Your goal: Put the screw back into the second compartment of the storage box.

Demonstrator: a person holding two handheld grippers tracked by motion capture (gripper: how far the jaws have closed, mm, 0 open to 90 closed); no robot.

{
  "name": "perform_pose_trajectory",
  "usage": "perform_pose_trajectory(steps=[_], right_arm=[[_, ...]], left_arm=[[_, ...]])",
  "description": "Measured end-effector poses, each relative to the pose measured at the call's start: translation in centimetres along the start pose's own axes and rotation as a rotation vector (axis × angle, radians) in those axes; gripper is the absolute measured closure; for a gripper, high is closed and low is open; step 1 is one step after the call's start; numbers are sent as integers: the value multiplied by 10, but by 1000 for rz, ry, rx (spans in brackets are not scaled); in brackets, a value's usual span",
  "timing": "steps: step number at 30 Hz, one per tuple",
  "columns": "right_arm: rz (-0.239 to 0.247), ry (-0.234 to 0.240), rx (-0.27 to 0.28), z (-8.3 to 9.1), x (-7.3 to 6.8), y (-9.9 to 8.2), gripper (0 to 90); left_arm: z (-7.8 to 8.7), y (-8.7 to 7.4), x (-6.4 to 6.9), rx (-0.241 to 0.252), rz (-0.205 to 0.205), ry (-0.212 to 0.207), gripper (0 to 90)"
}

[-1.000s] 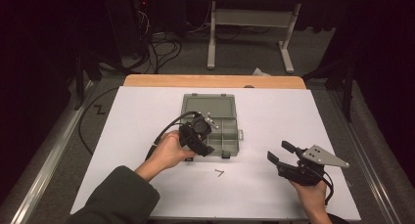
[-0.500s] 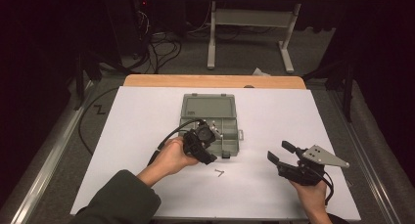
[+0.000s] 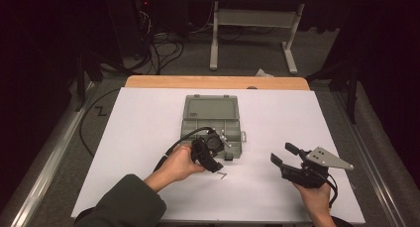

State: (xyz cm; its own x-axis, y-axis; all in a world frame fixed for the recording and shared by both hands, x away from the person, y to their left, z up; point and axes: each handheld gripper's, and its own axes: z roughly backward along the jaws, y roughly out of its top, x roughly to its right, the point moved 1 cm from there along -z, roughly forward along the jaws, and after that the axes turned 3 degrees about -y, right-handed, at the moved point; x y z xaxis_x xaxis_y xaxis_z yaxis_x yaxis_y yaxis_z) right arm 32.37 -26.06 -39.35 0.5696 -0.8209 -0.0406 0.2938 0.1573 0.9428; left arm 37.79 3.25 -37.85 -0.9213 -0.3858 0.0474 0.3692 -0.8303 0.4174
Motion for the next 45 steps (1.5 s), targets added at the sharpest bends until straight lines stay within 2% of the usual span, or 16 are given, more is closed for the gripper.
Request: perform_pose_trajectory(steps=[6,13,22,29,38,45], right_arm=[[2,4,0,0,0,0,336],[2,4,0,0,0,0,336],[4,5,-2,-1,0,0,336],[4,5,-3,-1,0,0,337],[5,4,-3,-1,0,0,337],[5,3,-4,-1,0,0,337]], left_arm=[[-8,2,4,-33,-23,-18,578],[-17,5,5,-64,-32,-31,609],[-24,7,6,-70,-29,-36,646],[-30,9,8,-92,-42,-45,688],[-36,9,7,-108,-37,-51,746],[-36,9,7,-111,-43,-38,785]])
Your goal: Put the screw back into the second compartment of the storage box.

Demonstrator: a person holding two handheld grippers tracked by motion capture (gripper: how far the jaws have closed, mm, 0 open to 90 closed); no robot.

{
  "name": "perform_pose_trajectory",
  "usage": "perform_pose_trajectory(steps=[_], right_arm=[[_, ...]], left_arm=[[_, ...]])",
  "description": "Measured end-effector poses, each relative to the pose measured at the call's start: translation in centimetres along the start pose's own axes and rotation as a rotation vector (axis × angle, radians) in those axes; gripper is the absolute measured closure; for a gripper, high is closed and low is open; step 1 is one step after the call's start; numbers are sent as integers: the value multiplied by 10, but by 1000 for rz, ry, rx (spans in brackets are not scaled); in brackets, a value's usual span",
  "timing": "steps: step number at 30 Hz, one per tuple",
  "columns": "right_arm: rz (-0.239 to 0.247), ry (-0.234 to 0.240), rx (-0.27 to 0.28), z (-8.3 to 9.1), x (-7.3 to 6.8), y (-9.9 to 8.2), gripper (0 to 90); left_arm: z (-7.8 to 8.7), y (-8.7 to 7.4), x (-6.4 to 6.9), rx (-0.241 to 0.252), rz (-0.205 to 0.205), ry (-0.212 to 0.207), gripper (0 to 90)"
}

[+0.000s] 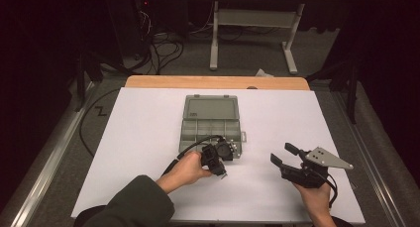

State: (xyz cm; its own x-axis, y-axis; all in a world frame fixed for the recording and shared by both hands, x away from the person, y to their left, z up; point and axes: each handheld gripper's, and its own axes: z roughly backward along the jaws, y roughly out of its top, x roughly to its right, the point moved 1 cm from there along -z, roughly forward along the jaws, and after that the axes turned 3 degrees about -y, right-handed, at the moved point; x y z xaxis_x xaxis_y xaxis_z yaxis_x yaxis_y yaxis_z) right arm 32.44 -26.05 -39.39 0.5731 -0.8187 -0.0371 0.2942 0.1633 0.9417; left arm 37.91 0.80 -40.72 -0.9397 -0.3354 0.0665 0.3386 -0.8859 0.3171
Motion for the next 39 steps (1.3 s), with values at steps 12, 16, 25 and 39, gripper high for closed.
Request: perform_pose_trajectory(steps=[12,16,25,39], right_arm=[[0,-1,1,0,0,0,338],[0,2,-1,0,0,0,338],[1,-1,1,0,0,0,338],[0,2,0,0,0,0,339]], left_arm=[[0,-1,-3,-7,5,18,837],[1,-2,-3,-9,7,20,841],[2,-2,-4,-2,7,25,844],[1,-3,-5,-12,10,20,838]])
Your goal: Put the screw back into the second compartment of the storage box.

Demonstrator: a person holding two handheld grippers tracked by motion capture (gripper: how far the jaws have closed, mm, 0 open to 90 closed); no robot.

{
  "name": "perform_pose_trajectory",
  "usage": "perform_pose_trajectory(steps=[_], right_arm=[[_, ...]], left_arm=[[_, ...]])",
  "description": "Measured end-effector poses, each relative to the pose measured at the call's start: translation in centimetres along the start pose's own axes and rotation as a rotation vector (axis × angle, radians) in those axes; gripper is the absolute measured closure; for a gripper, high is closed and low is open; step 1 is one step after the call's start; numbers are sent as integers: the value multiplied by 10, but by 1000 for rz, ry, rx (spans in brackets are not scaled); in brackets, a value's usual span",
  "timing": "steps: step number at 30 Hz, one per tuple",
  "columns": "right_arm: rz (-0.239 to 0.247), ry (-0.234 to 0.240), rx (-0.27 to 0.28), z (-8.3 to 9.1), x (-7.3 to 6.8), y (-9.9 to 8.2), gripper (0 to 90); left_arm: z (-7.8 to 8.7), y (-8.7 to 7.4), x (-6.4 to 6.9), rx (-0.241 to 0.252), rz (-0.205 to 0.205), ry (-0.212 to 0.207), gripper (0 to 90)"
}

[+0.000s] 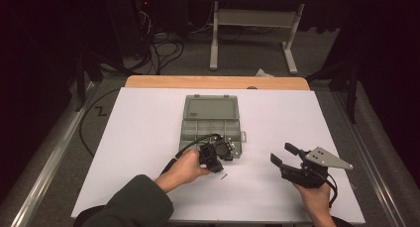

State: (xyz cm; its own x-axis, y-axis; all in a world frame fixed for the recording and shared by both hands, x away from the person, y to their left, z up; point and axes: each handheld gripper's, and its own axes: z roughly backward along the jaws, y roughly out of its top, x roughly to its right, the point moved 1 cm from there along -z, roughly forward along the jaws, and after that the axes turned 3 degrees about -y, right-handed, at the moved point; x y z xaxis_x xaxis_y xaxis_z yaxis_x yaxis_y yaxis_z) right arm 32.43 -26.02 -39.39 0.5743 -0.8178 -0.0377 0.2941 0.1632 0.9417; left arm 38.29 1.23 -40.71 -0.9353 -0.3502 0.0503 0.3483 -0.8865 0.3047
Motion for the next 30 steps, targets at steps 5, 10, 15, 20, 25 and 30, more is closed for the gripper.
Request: perform_pose_trajectory(steps=[5,10,15,20,25,30], right_arm=[[0,0,-1,0,0,0,339],[1,-1,-2,0,0,0,339],[1,-1,-3,0,0,0,338],[1,1,-2,0,0,0,338],[1,1,0,0,0,0,339],[0,1,2,0,0,0,338]], left_arm=[[-1,2,0,8,8,-5,804],[-1,3,-1,12,7,1,804],[-2,5,0,7,4,-1,866],[-2,5,0,6,2,-3,868],[2,3,-1,14,5,0,869],[9,0,-3,31,16,-6,870]])
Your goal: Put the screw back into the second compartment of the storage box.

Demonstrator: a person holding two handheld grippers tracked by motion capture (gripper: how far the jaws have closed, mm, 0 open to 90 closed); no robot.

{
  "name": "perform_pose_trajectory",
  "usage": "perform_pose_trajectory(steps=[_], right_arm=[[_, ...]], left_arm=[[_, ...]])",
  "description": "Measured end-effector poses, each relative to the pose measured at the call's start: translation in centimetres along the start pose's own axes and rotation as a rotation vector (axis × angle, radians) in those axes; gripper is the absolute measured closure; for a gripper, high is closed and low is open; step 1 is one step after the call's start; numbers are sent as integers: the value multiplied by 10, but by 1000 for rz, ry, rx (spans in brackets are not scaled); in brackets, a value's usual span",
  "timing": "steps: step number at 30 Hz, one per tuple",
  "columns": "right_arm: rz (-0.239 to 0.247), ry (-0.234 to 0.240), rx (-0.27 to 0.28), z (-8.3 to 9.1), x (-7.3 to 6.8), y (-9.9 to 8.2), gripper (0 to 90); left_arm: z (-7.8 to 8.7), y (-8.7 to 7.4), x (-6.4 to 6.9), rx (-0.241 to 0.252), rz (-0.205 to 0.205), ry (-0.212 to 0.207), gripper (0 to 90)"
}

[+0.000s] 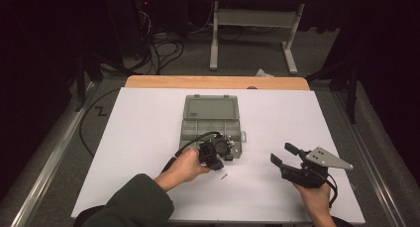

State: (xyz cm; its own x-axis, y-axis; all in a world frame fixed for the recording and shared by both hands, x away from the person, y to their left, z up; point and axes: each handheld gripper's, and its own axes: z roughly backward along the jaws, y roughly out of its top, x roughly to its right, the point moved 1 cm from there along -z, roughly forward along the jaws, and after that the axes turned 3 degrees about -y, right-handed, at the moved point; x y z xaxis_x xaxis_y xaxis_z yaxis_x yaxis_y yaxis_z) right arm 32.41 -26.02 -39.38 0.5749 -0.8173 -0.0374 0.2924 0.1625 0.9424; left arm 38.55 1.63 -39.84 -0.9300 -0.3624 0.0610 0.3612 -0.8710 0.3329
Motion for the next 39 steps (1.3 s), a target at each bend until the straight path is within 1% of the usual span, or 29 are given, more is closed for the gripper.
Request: perform_pose_trajectory(steps=[4,6,8,12,20,23,27,32,39], right_arm=[[4,3,-2,0,0,0,338],[1,-1,-4,0,0,0,338],[2,0,-4,0,0,0,338],[1,0,-4,0,0,0,338],[1,1,-3,0,0,0,338],[3,2,-2,0,0,0,338],[1,1,-3,0,0,0,338],[2,0,-3,0,0,0,338],[2,1,-4,0,0,0,338]], left_arm=[[7,-2,-4,10,8,-1,870],[11,-2,-7,15,13,6,870],[16,-2,-9,31,27,5,870],[24,-2,-13,46,37,12,870],[34,-3,-19,74,59,13,870],[40,-3,-24,77,57,18,870],[47,-3,-29,98,77,22,870],[54,-3,-36,112,100,29,870],[60,-4,-49,124,139,41,870]])
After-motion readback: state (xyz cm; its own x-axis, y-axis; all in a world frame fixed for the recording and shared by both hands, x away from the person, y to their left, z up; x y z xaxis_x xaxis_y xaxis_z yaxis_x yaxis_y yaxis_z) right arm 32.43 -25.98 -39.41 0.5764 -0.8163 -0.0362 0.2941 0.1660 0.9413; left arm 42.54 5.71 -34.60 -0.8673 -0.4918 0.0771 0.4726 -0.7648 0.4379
